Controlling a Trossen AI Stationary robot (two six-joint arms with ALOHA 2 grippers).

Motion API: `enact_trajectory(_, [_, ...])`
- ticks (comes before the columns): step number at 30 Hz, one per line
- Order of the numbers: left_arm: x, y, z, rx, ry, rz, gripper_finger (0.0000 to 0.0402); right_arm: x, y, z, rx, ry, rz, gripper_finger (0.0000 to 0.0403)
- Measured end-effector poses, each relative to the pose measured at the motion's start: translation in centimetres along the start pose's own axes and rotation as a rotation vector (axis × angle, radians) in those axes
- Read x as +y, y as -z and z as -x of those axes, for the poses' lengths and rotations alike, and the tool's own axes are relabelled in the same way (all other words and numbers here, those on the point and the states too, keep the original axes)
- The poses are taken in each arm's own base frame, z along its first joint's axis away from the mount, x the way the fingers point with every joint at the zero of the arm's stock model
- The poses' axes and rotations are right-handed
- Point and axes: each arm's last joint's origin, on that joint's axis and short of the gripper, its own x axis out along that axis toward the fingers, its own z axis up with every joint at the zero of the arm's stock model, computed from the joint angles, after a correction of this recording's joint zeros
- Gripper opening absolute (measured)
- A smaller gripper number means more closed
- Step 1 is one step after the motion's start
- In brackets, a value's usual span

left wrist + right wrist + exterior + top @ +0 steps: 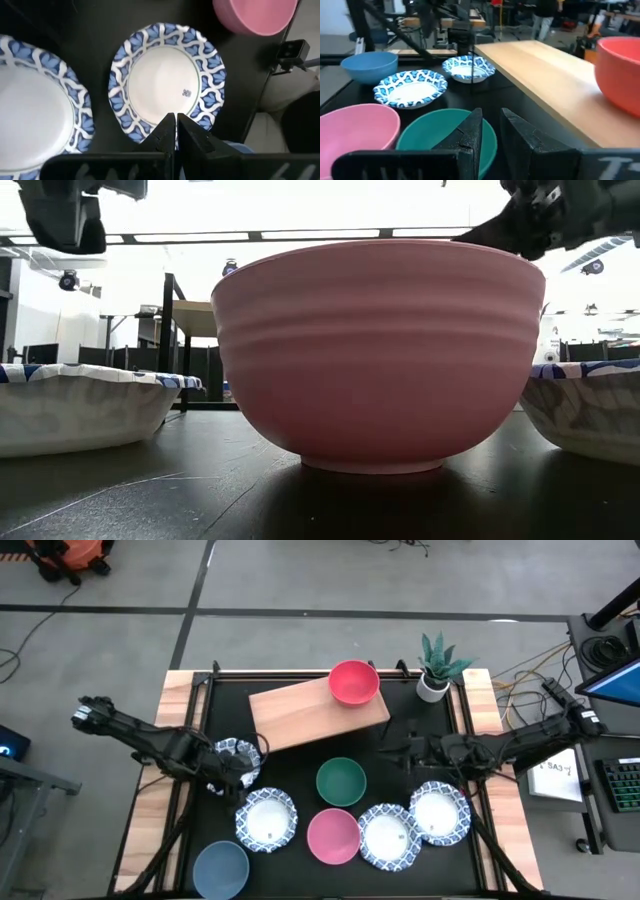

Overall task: Place and stack bowls onto a shelf
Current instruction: Put the top left white and blue bowl on the shelf

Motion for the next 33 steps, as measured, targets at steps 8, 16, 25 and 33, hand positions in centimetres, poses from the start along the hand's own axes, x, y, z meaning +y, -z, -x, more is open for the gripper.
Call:
enact_trajectory(8, [0.4,0.4,0.0,0.033,-0.045,-0.004,0.0000,-0.3,1.0,0.0,0.027,0.007,-0.029,0.0059])
enact_trajectory(16, [0.7,0.5,-0.2,0.066,-0.081,-0.028,0.0004,-0.3,1.1,0.0,0.033,0.007,-0.026,0.0059])
enact_trajectory(25, [1.0,1.0,-2.8,0.147,-0.234,-0.255,0.0087,-0.2,1.3,-0.2,0.044,0.008,-0.022,0.0059])
enact_trajectory(33, [3.1,2.4,-6.6,0.288,-0.373,-0.305,0.0142,-0.2,1.3,-0.2,0.044,0.007,-0.022,0.0059])
